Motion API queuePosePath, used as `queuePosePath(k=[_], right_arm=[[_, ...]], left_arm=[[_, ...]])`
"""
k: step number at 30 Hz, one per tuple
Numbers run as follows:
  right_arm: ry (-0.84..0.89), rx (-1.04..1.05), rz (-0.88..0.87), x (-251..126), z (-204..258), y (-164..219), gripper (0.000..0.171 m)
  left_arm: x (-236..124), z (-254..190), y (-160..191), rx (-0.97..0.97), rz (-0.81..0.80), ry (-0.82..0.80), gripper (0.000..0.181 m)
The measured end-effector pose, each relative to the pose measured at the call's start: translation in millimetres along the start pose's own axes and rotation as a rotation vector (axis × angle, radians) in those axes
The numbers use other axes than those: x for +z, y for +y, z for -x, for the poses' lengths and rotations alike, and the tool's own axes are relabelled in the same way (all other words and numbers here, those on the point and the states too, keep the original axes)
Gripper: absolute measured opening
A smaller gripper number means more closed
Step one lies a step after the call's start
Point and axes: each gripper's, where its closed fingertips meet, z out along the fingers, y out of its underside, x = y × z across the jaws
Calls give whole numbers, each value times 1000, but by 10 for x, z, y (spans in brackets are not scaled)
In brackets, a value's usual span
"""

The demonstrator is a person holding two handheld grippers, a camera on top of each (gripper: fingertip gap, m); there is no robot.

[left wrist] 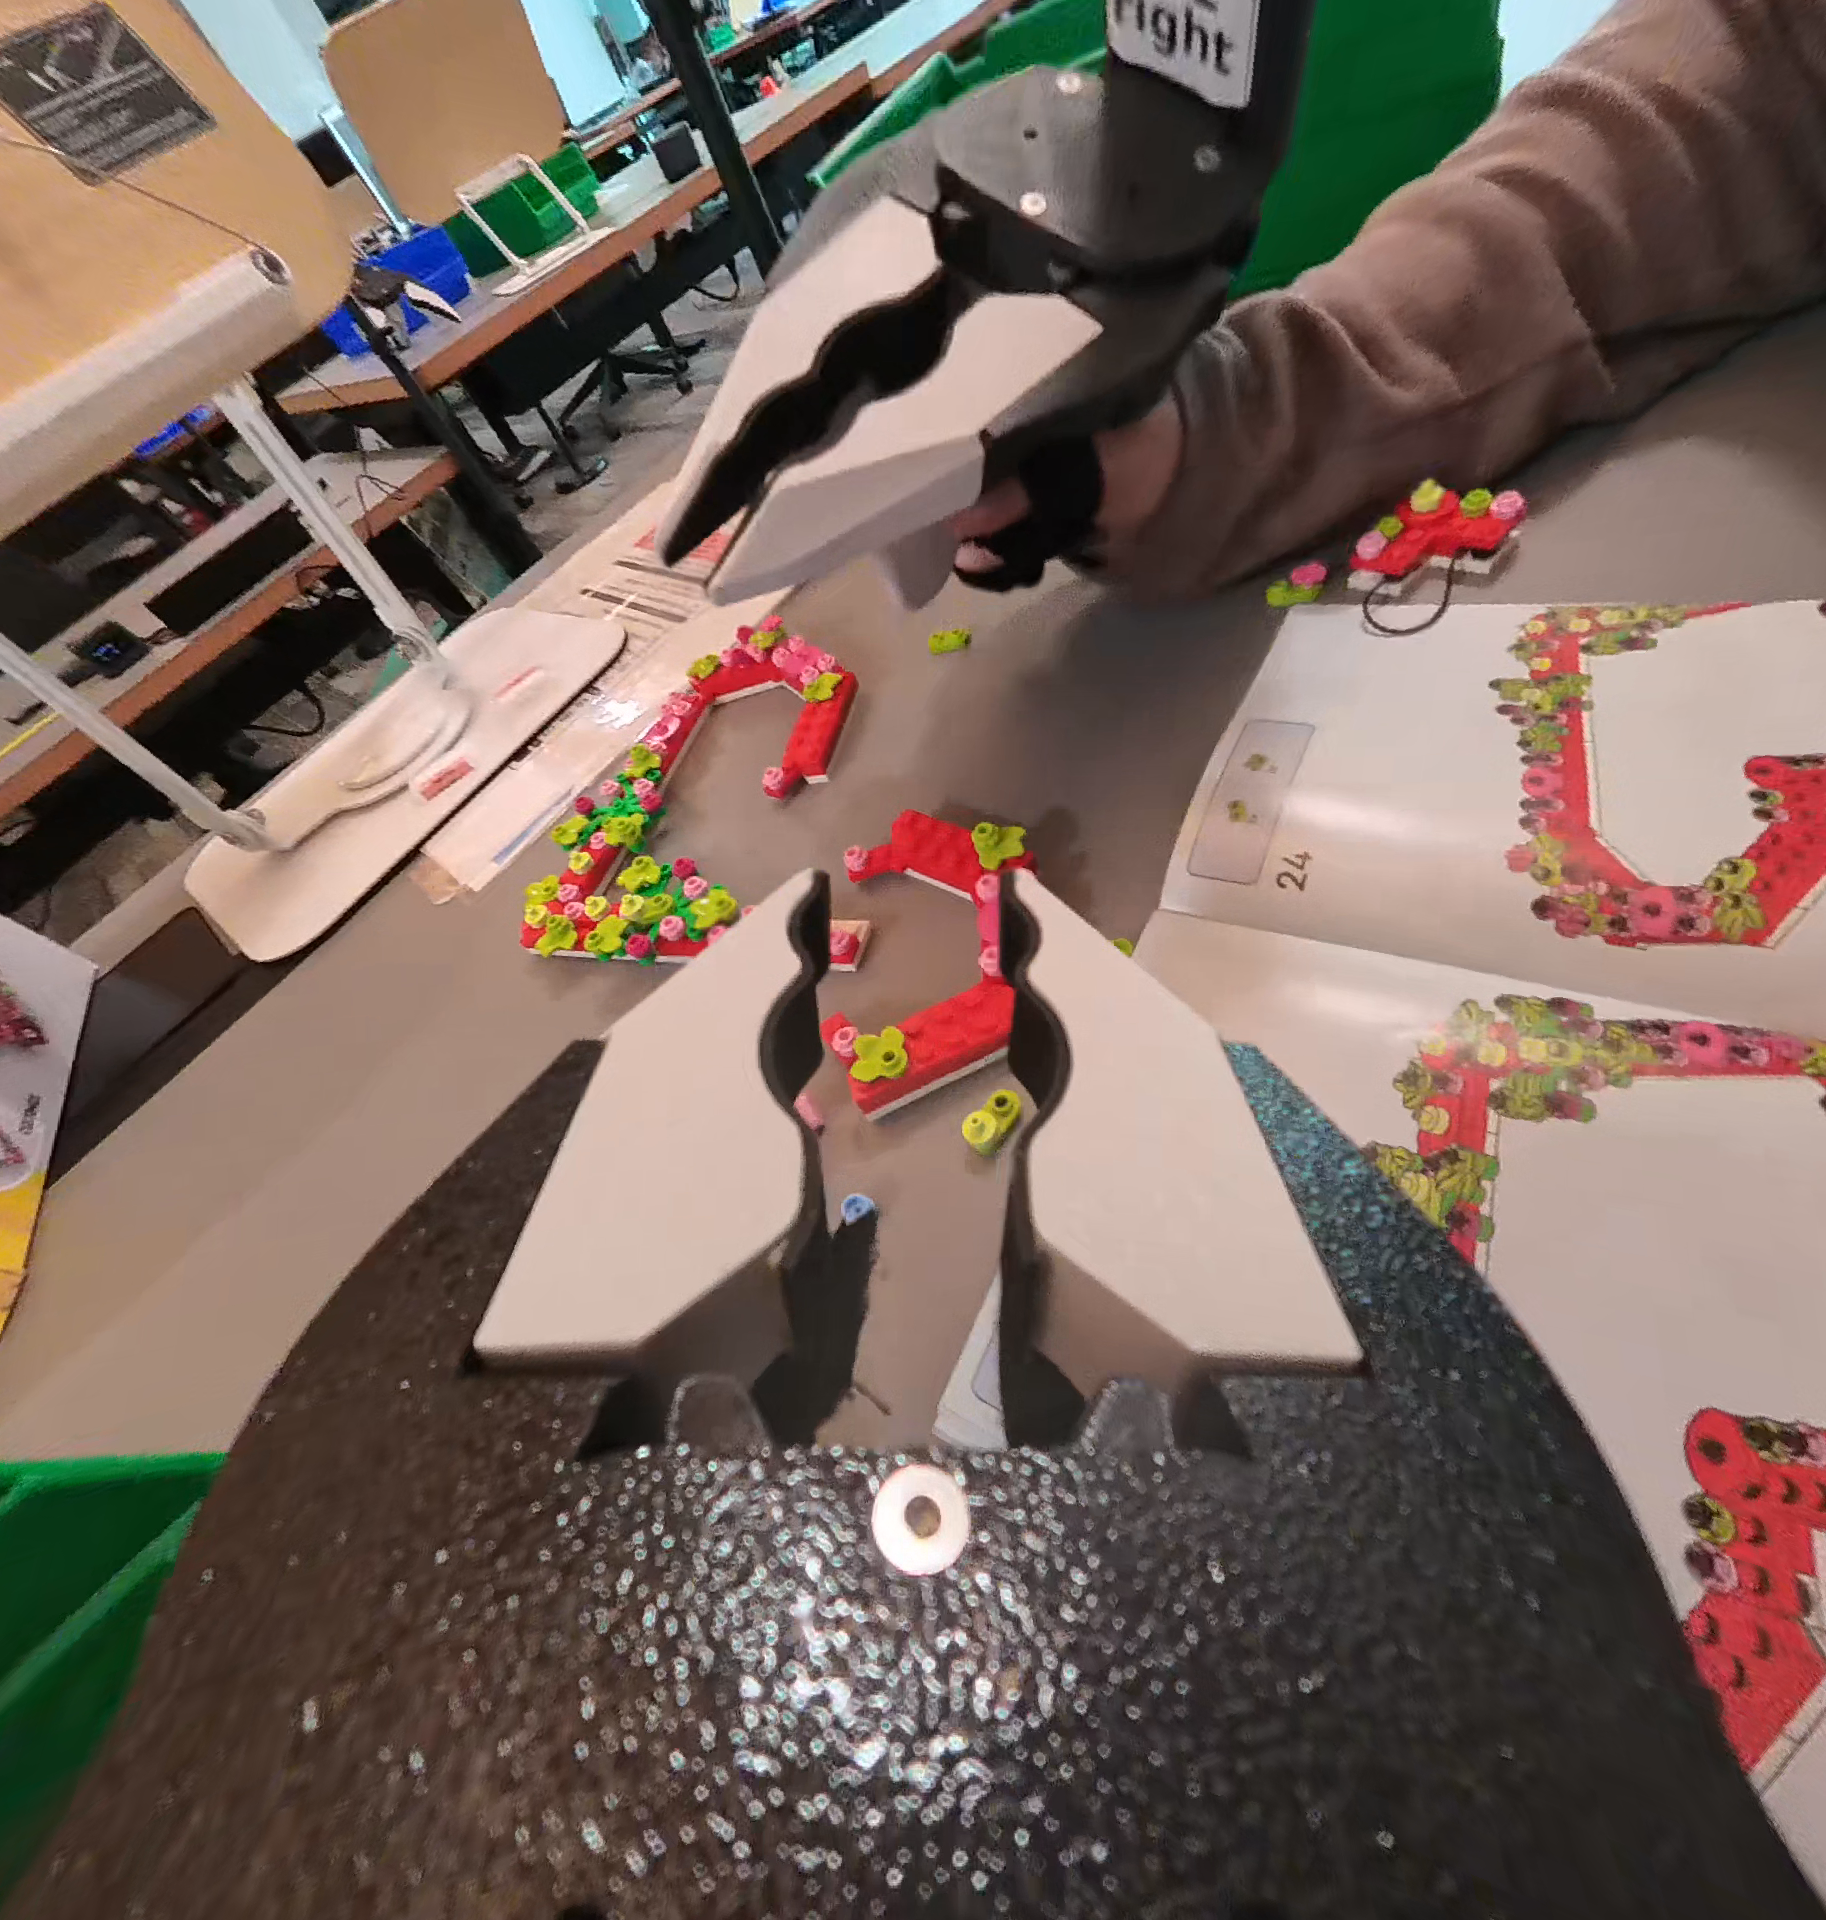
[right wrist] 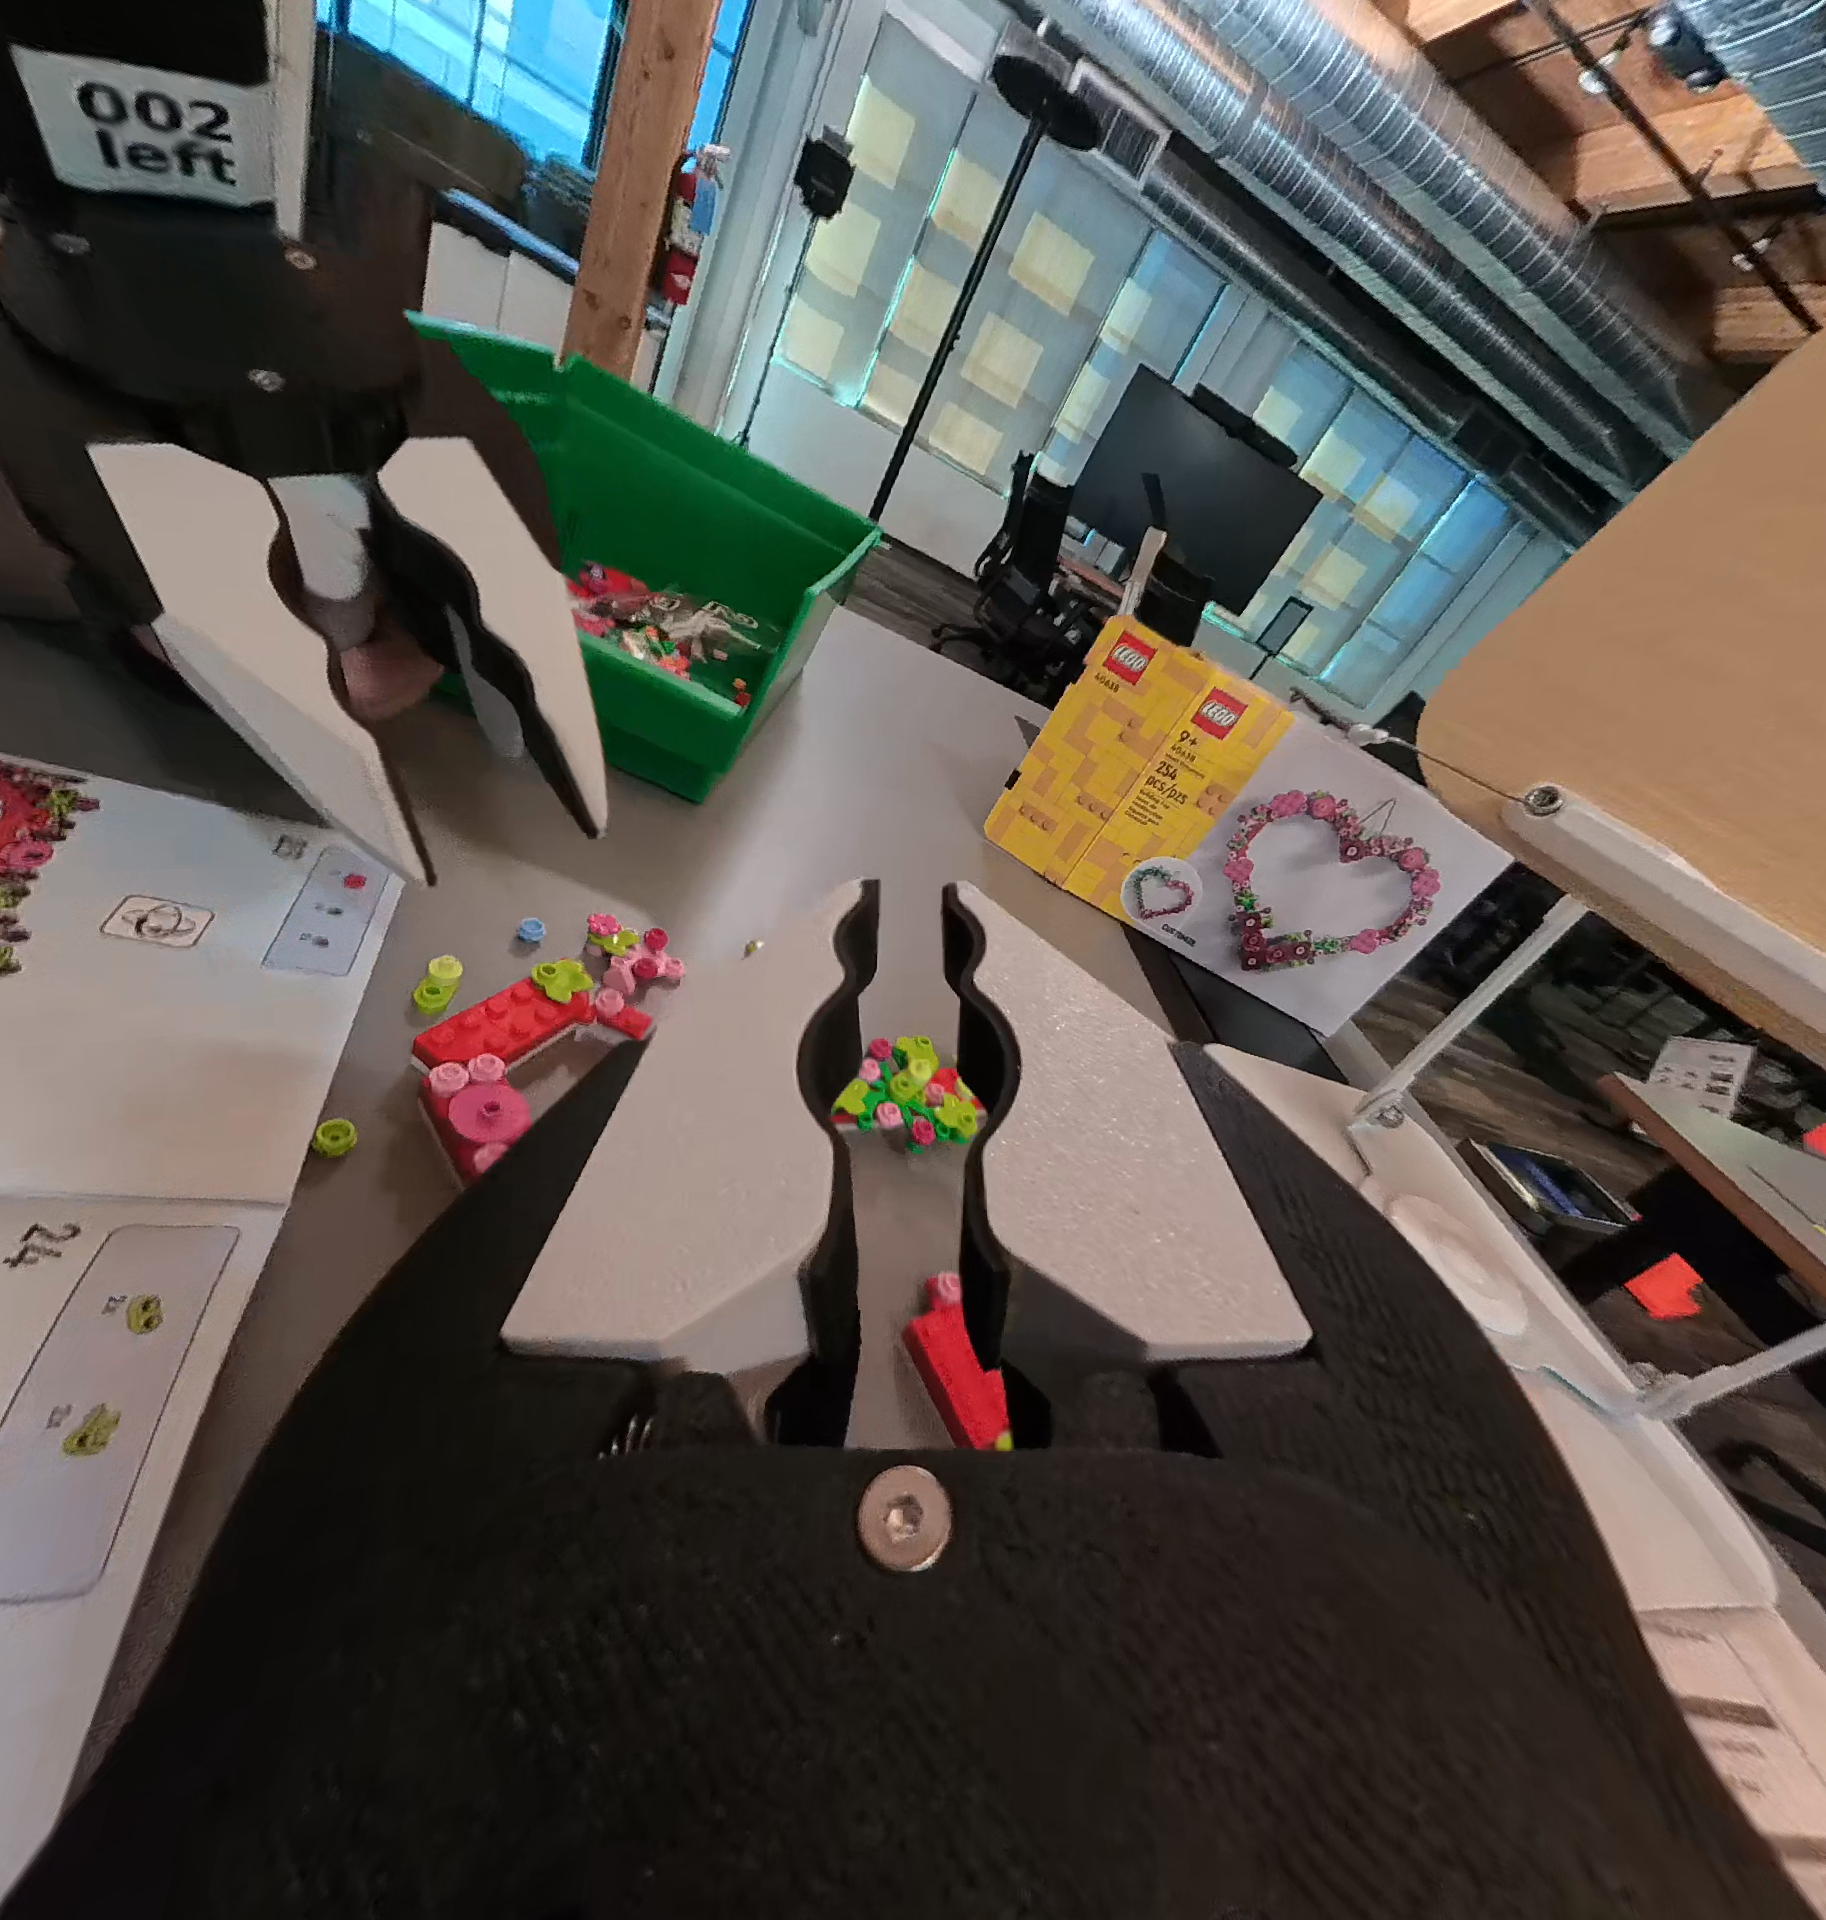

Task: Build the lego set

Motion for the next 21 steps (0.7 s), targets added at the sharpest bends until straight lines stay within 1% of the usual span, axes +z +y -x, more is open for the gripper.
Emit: queuePosePath(k=[3,6,9,11,15,18,21], right_arm=[[-98,-35,26,-68,59,26,10],[-188,-42,43,-94,128,86,12],[-237,-42,40,-80,212,141,18],[-249,-38,56,-54,263,184,22],[-222,-82,54,-14,281,235,21],[-189,-93,48,0,224,242,19],[-179,-69,46,-5,190,248,18]], left_arm=[[33,-35,56,-35,36,29,38],[92,-74,215,-68,134,54,54],[133,-18,306,-71,171,15,66],[147,9,317,-73,174,2,66],[182,9,419,-90,226,3,70],[196,30,431,-108,227,-4,69],[190,59,439,-97,228,-8,74]])
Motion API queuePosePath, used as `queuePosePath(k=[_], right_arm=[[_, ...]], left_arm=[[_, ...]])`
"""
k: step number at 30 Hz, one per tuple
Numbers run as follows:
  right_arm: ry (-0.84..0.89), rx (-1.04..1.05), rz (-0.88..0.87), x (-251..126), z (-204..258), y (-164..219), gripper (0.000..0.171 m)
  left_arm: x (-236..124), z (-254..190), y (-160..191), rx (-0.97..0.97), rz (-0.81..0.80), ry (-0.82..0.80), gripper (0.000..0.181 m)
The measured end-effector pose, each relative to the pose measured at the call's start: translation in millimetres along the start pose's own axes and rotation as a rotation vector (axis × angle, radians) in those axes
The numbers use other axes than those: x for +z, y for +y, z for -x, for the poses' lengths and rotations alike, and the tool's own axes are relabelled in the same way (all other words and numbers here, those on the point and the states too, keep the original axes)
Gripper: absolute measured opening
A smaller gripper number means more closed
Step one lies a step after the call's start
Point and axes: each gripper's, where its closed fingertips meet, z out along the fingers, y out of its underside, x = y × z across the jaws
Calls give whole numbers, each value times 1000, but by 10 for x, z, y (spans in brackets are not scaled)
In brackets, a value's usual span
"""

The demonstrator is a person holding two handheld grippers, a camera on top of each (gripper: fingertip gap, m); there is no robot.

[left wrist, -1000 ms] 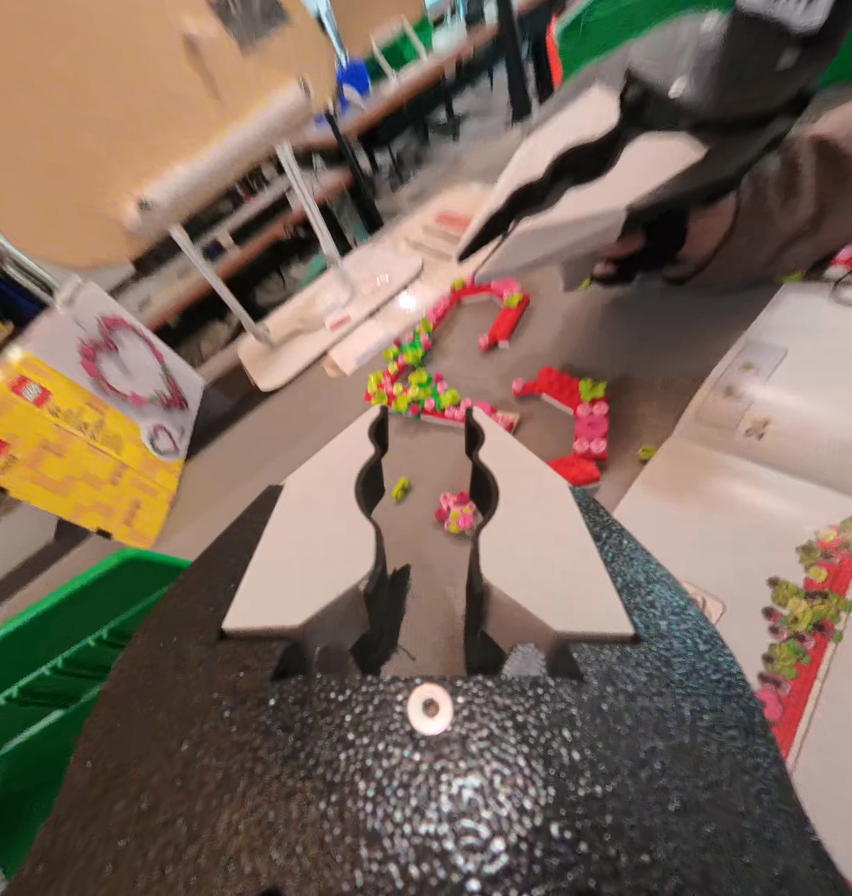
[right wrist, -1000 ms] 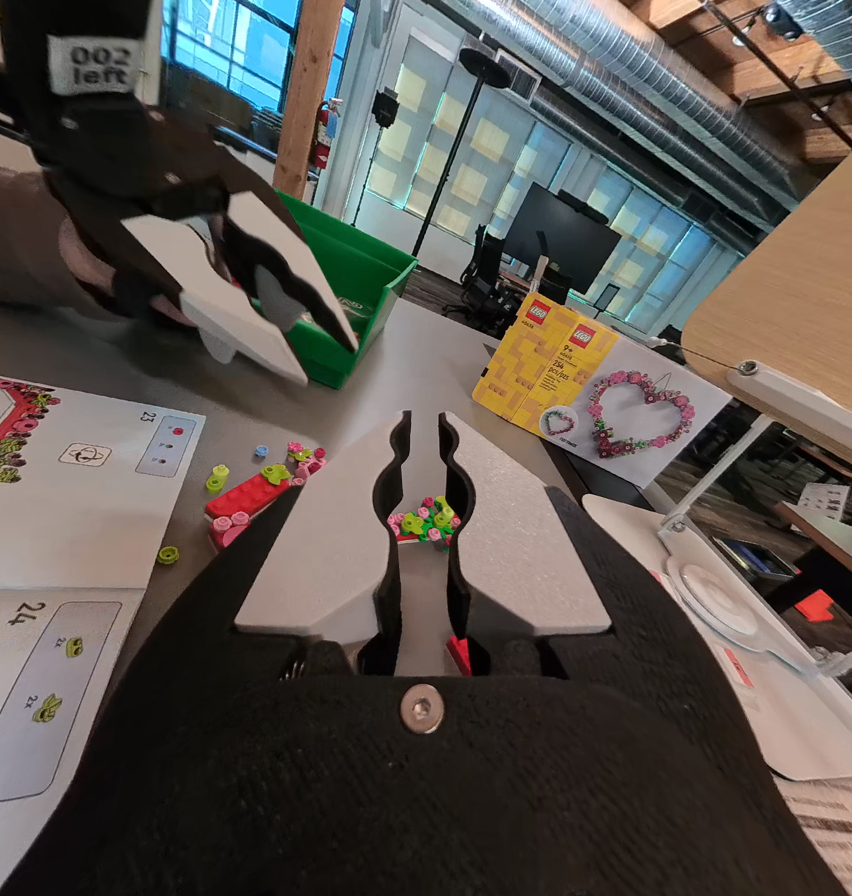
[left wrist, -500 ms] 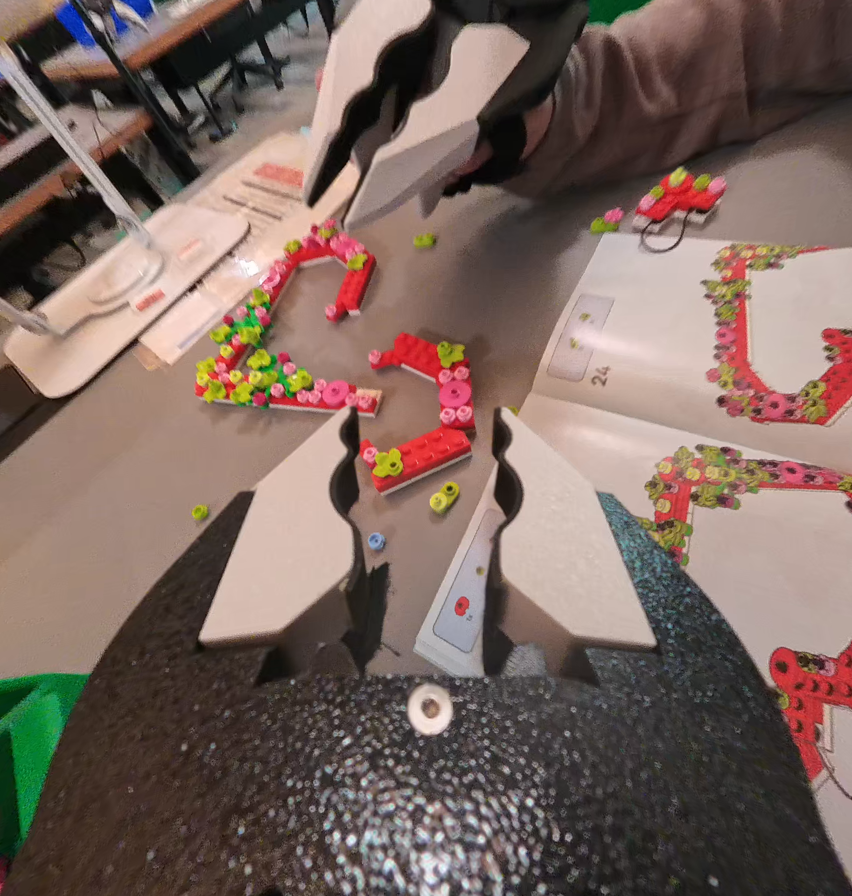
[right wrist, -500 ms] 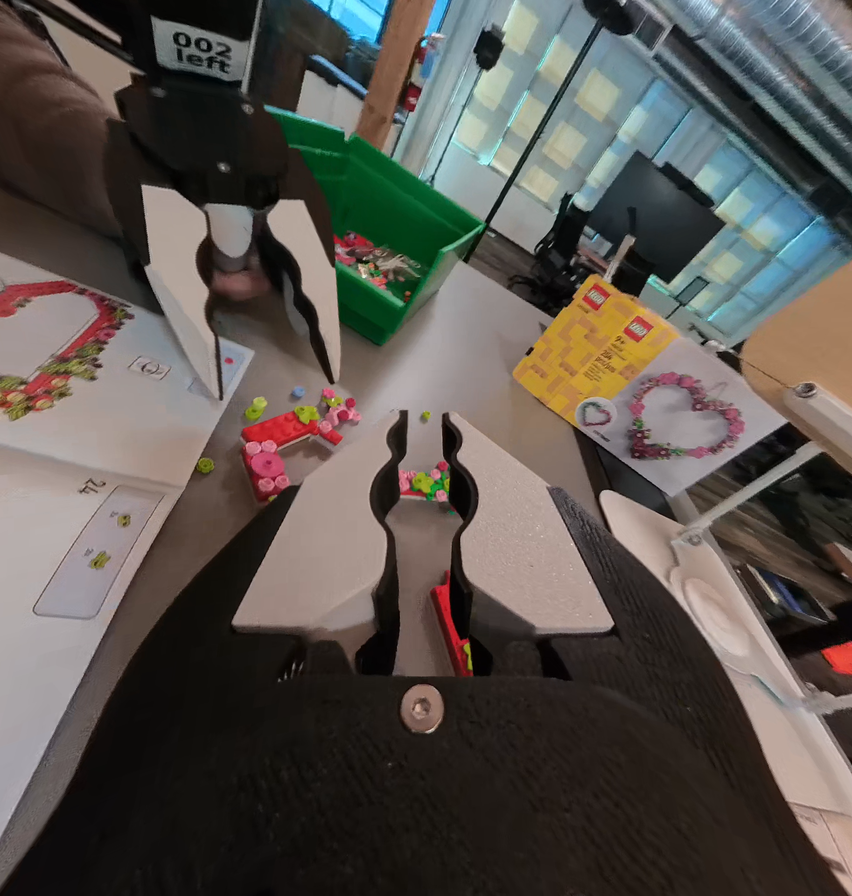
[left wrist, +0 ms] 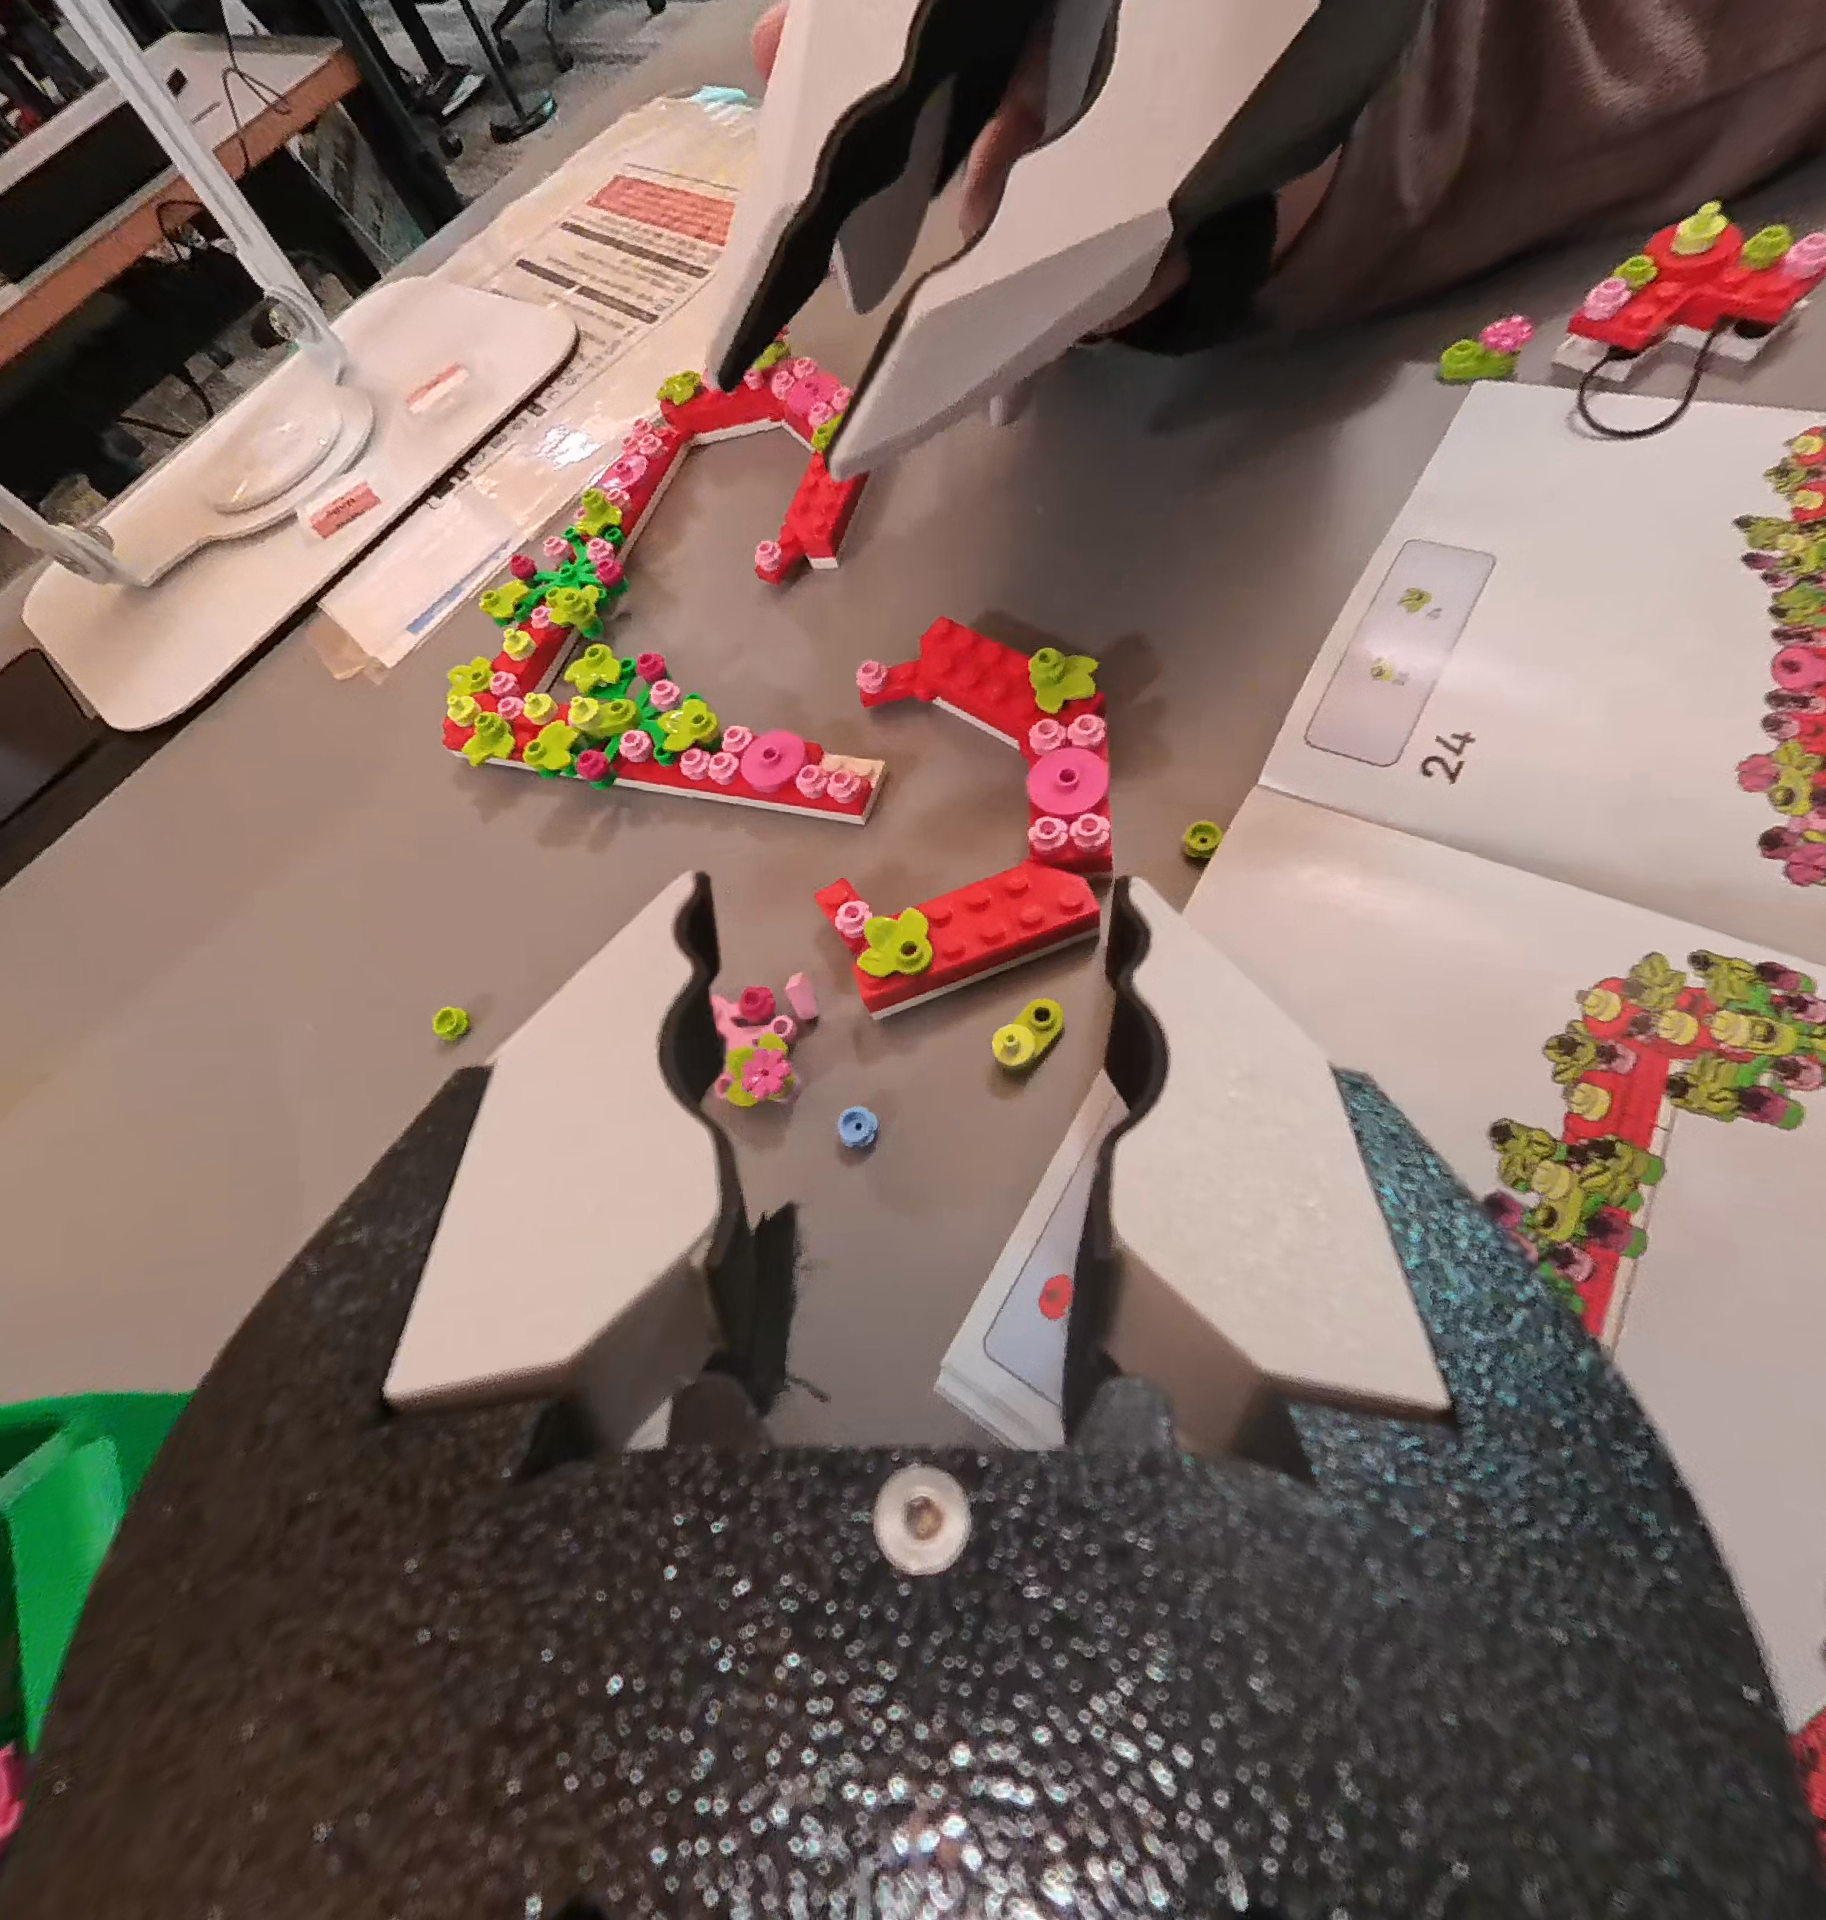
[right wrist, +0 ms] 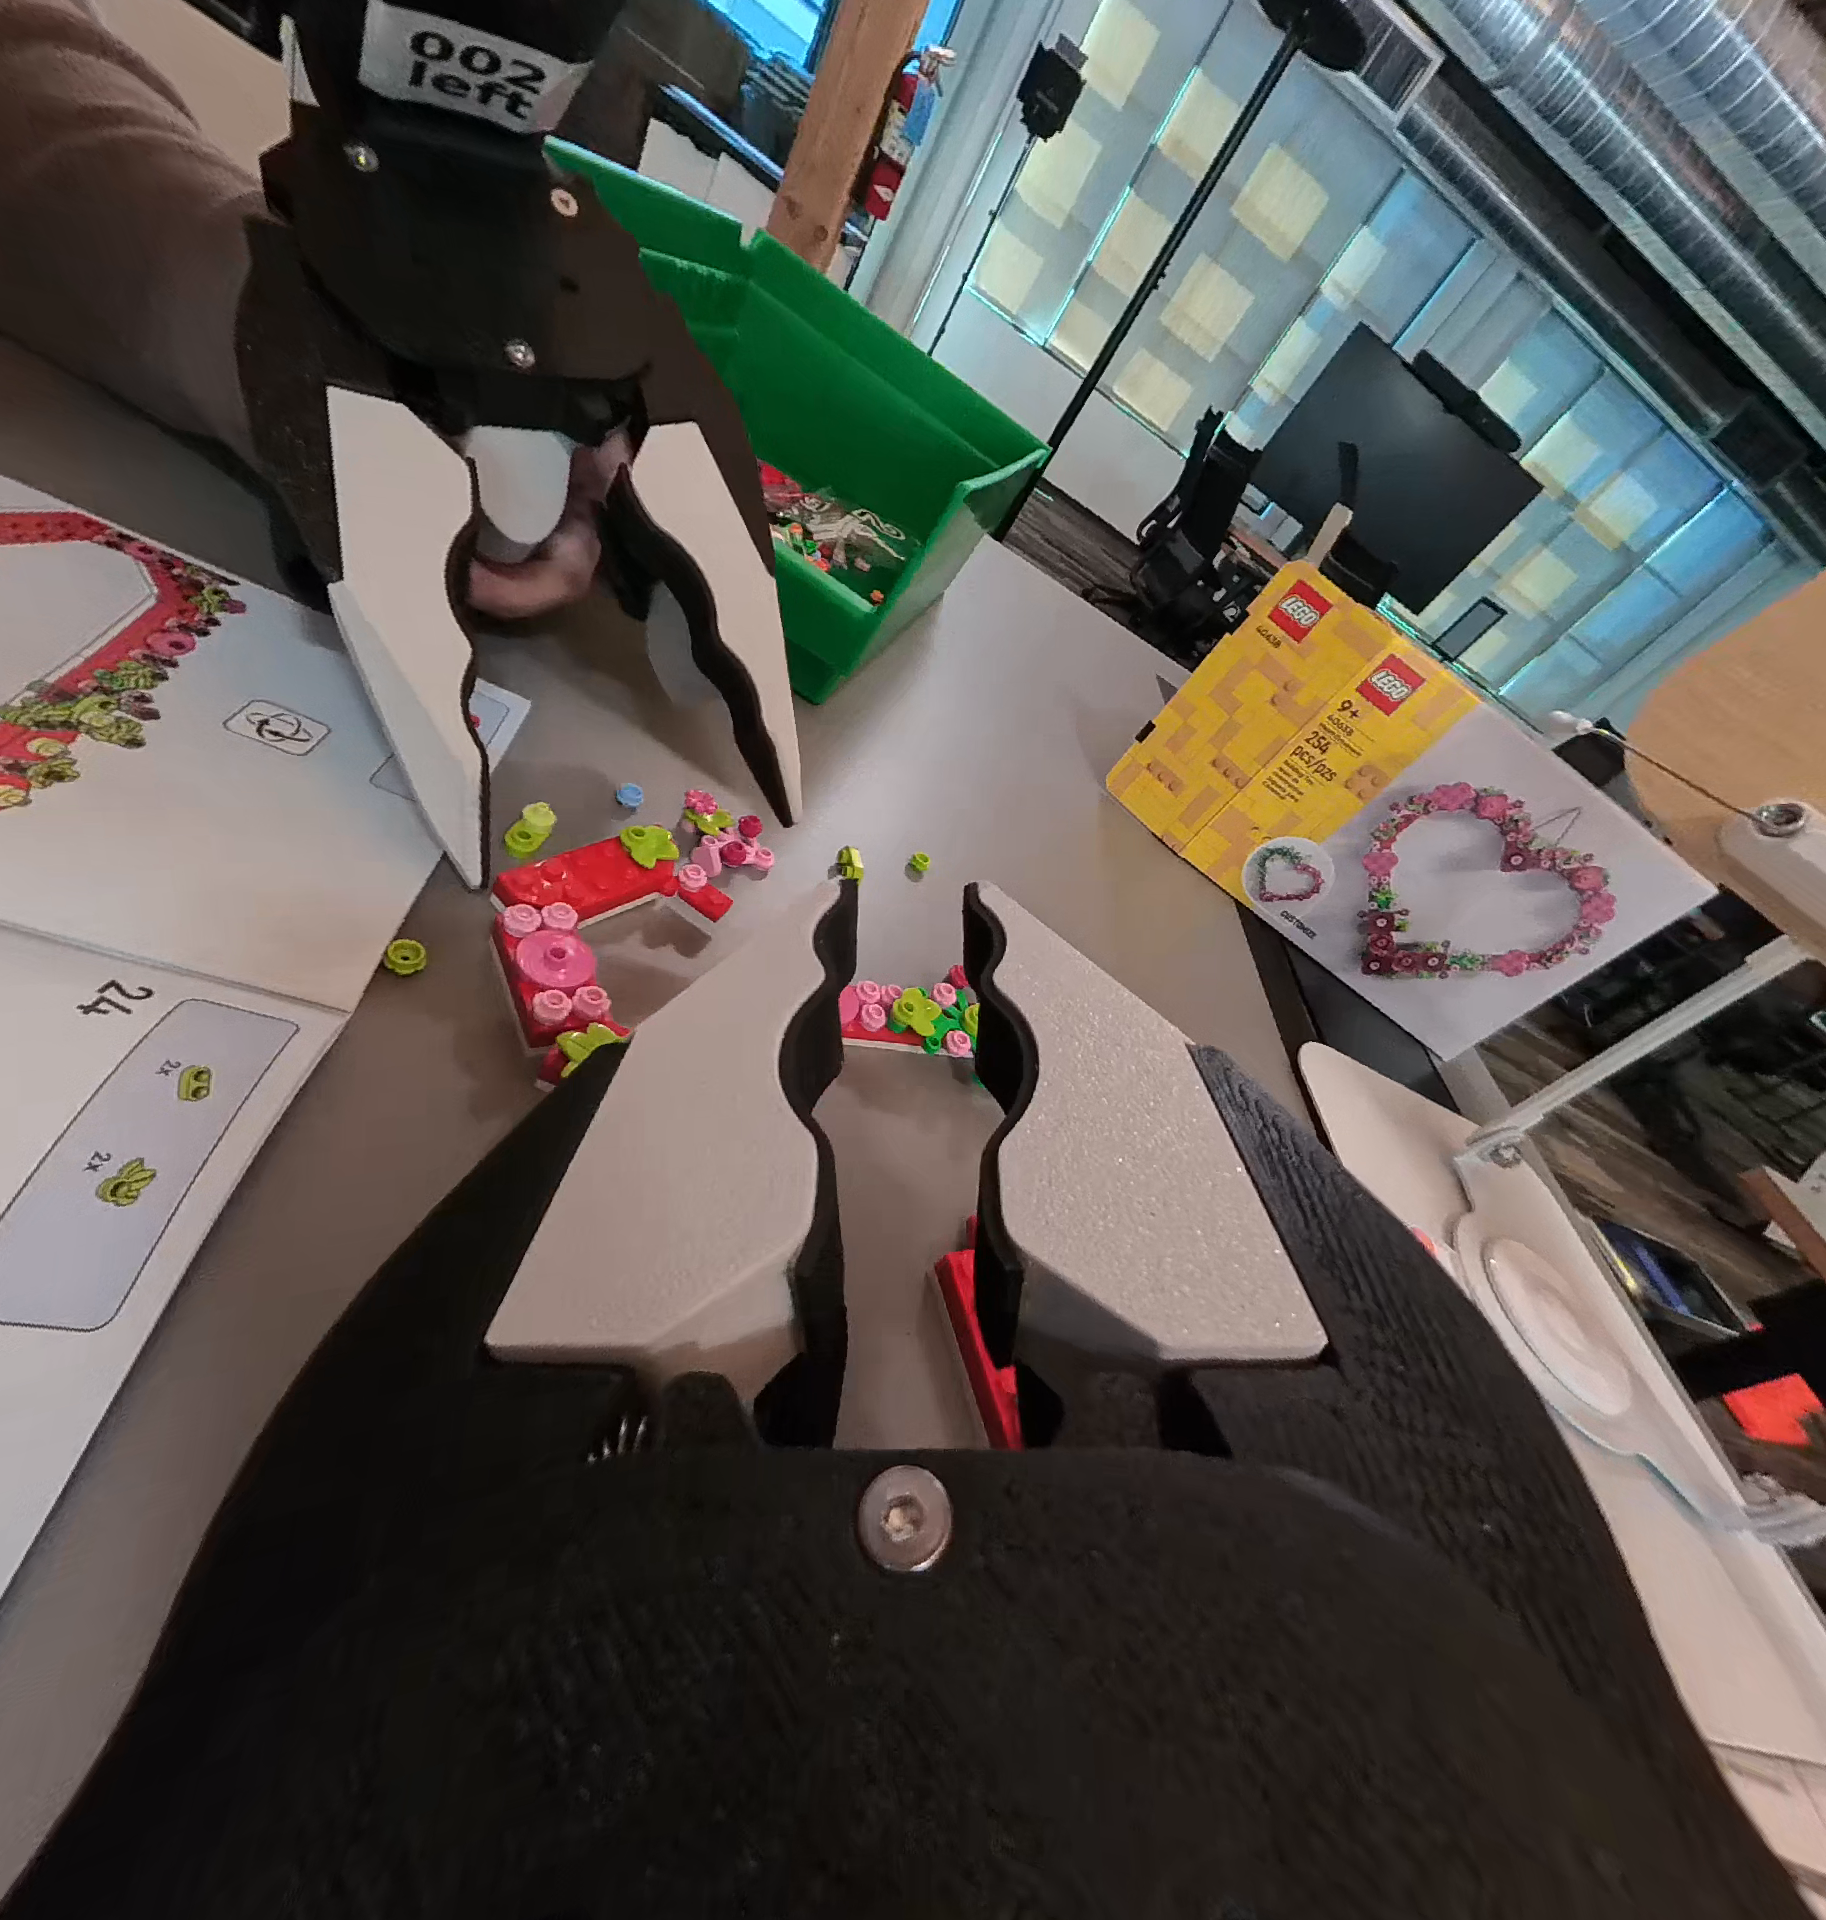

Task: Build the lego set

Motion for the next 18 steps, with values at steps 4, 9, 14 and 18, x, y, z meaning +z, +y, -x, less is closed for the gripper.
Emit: queuePosePath(k=[4,9,14,18], right_arm=[[11,6,-2,0,-24,2,17],[13,6,6,6,-32,18,16],[1,8,5,9,-17,21,16],[-88,-18,-29,-1,143,-56,14]], left_arm=[[15,5,1,-28,2,8,80],[50,34,-11,-30,13,-25,74],[22,98,38,-25,38,-53,71],[-14,93,23,-15,22,-44,71]])
